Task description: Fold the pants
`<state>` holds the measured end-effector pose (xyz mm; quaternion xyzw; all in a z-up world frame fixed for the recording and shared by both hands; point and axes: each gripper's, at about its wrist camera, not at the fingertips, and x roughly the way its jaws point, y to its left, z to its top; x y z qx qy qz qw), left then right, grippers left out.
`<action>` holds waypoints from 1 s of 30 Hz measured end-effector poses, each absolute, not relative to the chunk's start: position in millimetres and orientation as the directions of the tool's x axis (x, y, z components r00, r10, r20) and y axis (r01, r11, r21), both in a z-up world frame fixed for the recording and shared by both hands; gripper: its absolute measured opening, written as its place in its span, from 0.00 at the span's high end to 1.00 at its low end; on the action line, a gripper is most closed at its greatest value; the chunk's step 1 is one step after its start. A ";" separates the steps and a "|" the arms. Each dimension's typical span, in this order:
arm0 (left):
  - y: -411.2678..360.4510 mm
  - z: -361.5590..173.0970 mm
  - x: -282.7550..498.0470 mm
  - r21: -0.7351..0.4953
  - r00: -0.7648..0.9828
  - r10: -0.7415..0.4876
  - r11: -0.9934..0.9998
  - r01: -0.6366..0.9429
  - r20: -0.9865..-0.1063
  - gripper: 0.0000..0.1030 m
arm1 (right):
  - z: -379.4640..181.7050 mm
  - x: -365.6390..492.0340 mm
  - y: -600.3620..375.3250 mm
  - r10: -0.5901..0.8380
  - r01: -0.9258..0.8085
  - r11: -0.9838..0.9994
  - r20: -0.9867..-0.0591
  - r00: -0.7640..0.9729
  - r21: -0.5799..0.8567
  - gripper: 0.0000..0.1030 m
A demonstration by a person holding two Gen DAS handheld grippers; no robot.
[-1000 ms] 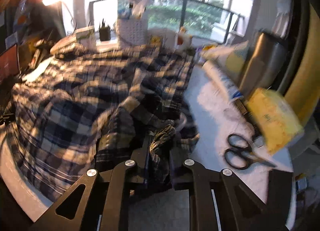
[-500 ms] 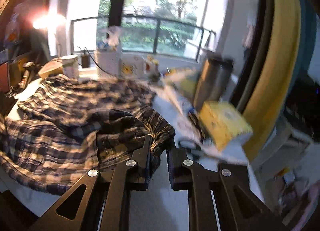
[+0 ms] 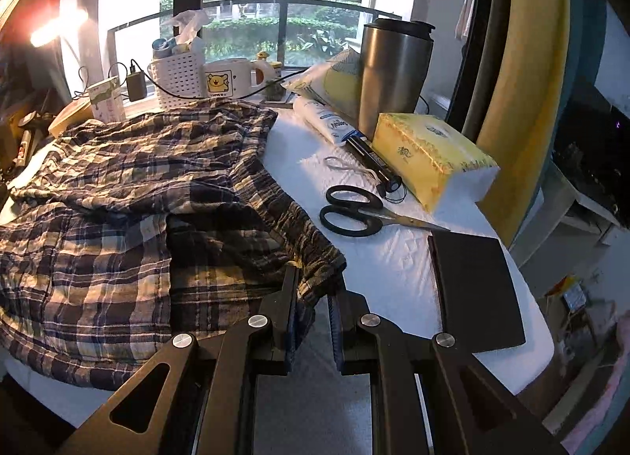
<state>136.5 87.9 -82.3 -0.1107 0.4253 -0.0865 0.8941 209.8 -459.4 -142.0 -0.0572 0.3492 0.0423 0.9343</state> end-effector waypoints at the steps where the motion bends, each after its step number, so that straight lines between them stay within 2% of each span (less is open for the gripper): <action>1: 86.0 -84.6 143.3 -0.263 0.618 -0.243 0.963 0.060 -0.747 0.48 | -141.8 210.0 -459.4 0.040 -0.122 0.989 -0.659 0.751 -0.079 0.86; 3: 72.0 -90.6 152.5 -0.236 0.587 -0.241 0.968 0.087 -0.773 0.48 | -142.1 210.8 -459.8 0.040 -0.126 0.989 -0.665 0.746 -0.082 0.87; 6: 48.7 -95.3 138.4 -0.269 0.539 -0.336 0.942 0.201 -0.773 0.49 | -144.5 212.2 -460.3 0.041 -0.132 0.988 -0.672 0.739 -0.085 0.86; 7: 41.3 -95.8 128.8 -0.276 0.532 -0.359 0.933 0.232 -0.767 0.61 | -146.3 213.2 -460.3 0.040 -0.132 0.988 -0.676 0.736 -0.085 0.87; 8: 37.1 -95.2 122.8 -0.275 0.527 -0.366 0.930 0.244 -0.767 0.77 | -147.2 213.9 -460.7 0.040 -0.130 0.988 -0.677 0.735 -0.083 0.87; 11: 27.5 -96.4 98.0 -0.310 0.515 -0.396 0.918 0.248 -0.760 0.95 | -151.7 216.7 -460.6 0.039 -0.127 0.989 -0.682 0.730 -0.079 0.87; 16: 11.5 -84.6 62.3 -0.336 0.526 -0.436 0.899 0.281 -0.730 0.95 | -151.8 215.9 -462.5 0.043 -0.124 0.990 -0.677 0.735 -0.071 0.87; 21: 10.1 -101.6 50.4 -0.377 0.422 -0.468 0.882 0.283 -0.777 0.95 | -147.4 210.0 -465.5 0.042 -0.119 0.991 -0.669 0.742 -0.069 0.87; 25: 26.2 -101.2 44.6 -0.397 0.431 -0.470 0.882 0.253 -0.770 0.93 | -145.8 205.5 -466.2 0.042 -0.118 0.991 -0.670 0.741 -0.068 0.87; 27: 40.7 -88.8 45.8 -0.373 0.479 -0.445 0.896 0.241 -0.757 0.89 | -145.9 205.0 -466.6 0.042 -0.119 0.991 -0.672 0.740 -0.069 0.87; 29: 54.6 -76.8 49.5 -0.353 0.527 -0.419 0.908 0.228 -0.739 0.77 | -146.0 204.5 -467.1 0.042 -0.117 0.991 -0.672 0.739 -0.067 0.86; 30: 63.1 -69.6 54.4 -0.341 0.557 -0.403 0.915 0.218 -0.726 0.75 | -145.9 204.7 -467.1 0.043 -0.116 0.991 -0.672 0.740 -0.065 0.87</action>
